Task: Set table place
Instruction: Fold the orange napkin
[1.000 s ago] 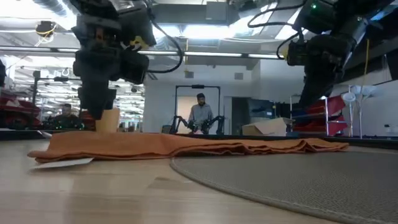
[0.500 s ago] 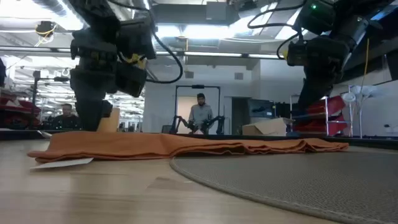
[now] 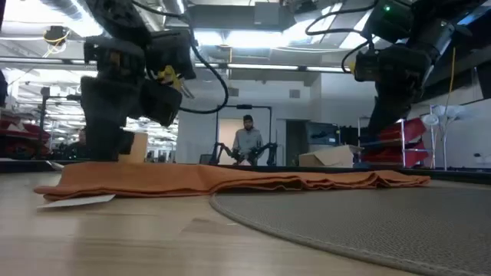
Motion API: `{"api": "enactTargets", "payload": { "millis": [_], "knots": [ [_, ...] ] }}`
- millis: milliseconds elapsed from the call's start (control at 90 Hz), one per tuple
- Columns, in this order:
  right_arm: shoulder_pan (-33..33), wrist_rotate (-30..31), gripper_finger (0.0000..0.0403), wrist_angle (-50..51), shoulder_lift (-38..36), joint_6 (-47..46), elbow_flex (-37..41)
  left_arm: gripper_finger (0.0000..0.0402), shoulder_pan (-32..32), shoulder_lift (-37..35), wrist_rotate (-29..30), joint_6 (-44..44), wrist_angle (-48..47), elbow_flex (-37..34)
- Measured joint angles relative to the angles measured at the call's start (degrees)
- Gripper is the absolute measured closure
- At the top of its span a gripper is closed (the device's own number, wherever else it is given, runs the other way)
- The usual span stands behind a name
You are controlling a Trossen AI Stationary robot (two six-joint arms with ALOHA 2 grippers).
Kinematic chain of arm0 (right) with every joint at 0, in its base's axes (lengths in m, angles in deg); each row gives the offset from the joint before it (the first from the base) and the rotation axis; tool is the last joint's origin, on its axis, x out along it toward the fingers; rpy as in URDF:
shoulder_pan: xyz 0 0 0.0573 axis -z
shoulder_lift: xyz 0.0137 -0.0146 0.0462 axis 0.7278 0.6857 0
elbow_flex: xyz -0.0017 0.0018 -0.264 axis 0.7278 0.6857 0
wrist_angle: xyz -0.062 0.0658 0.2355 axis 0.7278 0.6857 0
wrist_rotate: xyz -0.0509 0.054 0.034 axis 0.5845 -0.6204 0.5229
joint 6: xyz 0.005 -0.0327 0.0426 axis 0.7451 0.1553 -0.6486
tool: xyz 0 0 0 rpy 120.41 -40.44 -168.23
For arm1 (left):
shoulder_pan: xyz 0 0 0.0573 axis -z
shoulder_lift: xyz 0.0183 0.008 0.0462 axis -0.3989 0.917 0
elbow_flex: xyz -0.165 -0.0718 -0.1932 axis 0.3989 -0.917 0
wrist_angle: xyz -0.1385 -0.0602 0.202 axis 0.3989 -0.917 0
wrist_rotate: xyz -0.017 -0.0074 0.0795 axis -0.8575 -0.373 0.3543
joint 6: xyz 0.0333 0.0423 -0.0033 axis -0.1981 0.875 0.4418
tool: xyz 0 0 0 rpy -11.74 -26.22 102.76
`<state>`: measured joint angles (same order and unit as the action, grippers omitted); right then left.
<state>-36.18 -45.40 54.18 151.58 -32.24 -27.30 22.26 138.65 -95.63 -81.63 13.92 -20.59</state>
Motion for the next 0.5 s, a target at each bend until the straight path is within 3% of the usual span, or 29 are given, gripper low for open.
{"api": "enactTargets", "payload": {
  "millis": [244,500],
  "knots": [
    [0.0,0.0,0.0288,0.0,0.0,0.2,0.0,0.0386,2.3,0.0,-0.6,1.5,0.8,0.0],
    [0.0,0.0,0.0288,0.0,0.0,0.2,0.0,0.0401,2.3,0.0,-6.8,1.3,0.8,0.0]
  ]
}}
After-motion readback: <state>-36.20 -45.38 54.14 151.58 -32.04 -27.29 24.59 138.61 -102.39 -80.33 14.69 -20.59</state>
